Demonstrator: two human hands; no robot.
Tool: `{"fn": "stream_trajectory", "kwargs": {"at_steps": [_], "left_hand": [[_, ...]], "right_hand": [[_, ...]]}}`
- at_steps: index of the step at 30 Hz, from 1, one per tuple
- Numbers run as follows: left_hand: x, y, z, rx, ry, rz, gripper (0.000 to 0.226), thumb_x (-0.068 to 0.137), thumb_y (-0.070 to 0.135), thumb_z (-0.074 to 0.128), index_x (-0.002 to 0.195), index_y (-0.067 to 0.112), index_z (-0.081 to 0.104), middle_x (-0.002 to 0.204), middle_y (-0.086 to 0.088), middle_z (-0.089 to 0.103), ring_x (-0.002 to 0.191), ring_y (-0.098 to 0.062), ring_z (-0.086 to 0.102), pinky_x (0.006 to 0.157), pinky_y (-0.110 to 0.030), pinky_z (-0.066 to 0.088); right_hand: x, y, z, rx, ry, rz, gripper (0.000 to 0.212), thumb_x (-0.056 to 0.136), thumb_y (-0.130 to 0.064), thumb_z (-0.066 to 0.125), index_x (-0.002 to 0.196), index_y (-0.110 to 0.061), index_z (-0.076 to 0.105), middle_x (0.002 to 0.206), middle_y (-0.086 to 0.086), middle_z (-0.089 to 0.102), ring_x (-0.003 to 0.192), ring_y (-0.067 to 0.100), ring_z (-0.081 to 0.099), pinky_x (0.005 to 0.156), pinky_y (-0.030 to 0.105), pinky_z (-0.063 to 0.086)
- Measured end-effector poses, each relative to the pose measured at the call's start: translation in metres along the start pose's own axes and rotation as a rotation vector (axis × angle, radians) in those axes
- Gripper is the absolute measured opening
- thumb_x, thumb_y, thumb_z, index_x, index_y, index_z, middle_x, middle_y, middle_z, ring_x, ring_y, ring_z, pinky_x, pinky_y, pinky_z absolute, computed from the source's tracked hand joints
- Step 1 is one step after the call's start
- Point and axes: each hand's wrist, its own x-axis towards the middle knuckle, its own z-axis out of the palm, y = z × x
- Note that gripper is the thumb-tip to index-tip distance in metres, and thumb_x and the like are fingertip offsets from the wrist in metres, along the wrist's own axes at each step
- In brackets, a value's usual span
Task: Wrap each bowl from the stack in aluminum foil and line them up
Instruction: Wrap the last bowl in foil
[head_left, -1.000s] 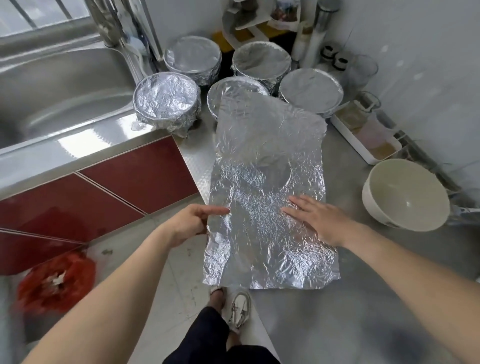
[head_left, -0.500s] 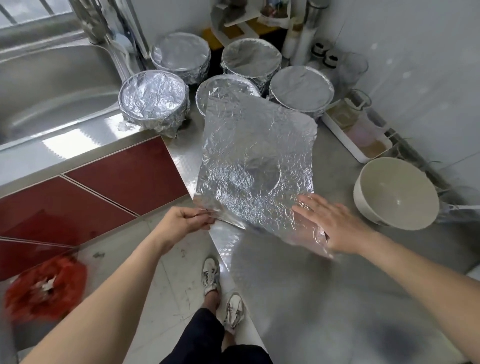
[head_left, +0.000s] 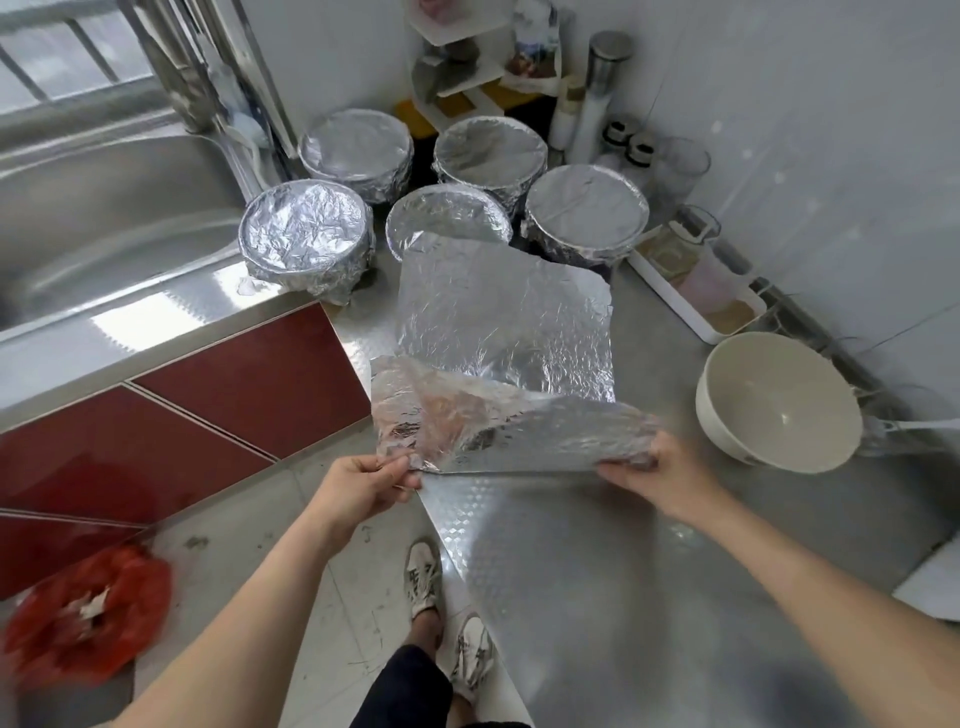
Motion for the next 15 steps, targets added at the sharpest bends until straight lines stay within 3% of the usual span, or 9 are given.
{"fn": "stream_trajectory", "kwargs": {"at_steps": [2,3,6,8,10,13,15], "left_hand": [[-0.002,-0.001,0.000,0.003,0.008,-0.028,0.006,0.092,0.015,0.065,0.091,0.011,0.070,0.069,-0.002,0.071,0.046,-0.006,0.055,0.063,-0.021,0.048],[-0.003,-0.001,0.001,0.016,0.017,-0.034,0.006,0.091,0.016,0.067,0.090,0.011,0.071,0.066,-0.001,0.069,0.044,-0.006,0.051,0.060,-0.019,0.048],[-0.004,-0.002,0.001,0.095,0.066,-0.008,0.009,0.087,0.019,0.072,0.085,0.010,0.073,0.055,0.000,0.061,0.045,-0.008,0.043,0.052,-0.016,0.042],[-0.005,-0.002,0.003,0.159,0.091,0.034,0.011,0.084,0.022,0.076,0.078,0.012,0.075,0.050,0.006,0.057,0.047,-0.008,0.041,0.048,-0.013,0.037],[-0.006,-0.003,0.005,0.223,0.126,0.081,0.014,0.081,0.024,0.078,0.075,0.012,0.075,0.049,0.015,0.059,0.043,0.000,0.043,0.046,-0.011,0.034],[-0.005,-0.007,0.006,0.267,0.182,0.085,0.022,0.077,0.027,0.082,0.066,0.012,0.071,0.048,0.017,0.057,0.042,0.002,0.042,0.051,-0.018,0.037],[-0.004,-0.011,0.006,0.254,0.203,0.048,0.032,0.073,0.028,0.086,0.054,0.017,0.063,0.052,0.006,0.056,0.053,-0.010,0.047,0.059,-0.025,0.041]], "right_hand": [[0.000,-0.002,0.003,0.053,-0.009,0.090,0.009,0.078,-0.028,0.080,0.086,-0.028,0.076,0.072,-0.017,0.071,0.066,-0.011,0.059,0.068,0.013,0.048],[0.001,-0.001,0.004,0.075,0.007,0.143,0.009,0.078,-0.029,0.080,0.086,-0.028,0.077,0.067,-0.016,0.071,0.061,-0.010,0.056,0.062,0.011,0.043],[0.003,0.011,0.012,0.164,0.078,0.232,0.026,0.073,-0.046,0.080,0.074,-0.020,0.077,0.076,-0.007,0.075,0.074,0.005,0.063,0.069,0.026,0.046],[0.002,0.015,0.016,0.157,0.123,0.300,0.019,0.078,-0.029,0.080,0.062,-0.023,0.071,0.063,-0.019,0.068,0.071,0.007,0.061,0.065,0.027,0.044],[-0.001,0.015,0.020,0.132,0.150,0.353,0.022,0.078,-0.023,0.080,0.060,-0.019,0.068,0.052,-0.023,0.059,0.063,0.004,0.053,0.058,0.026,0.038],[-0.006,0.019,0.027,0.133,0.193,0.420,0.027,0.075,-0.026,0.083,0.066,-0.003,0.070,0.059,-0.005,0.061,0.060,0.008,0.047,0.055,0.027,0.032],[-0.009,0.022,0.030,0.124,0.235,0.463,0.035,0.073,-0.027,0.084,0.065,0.003,0.068,0.059,0.005,0.062,0.059,0.010,0.046,0.055,0.027,0.031]]}}
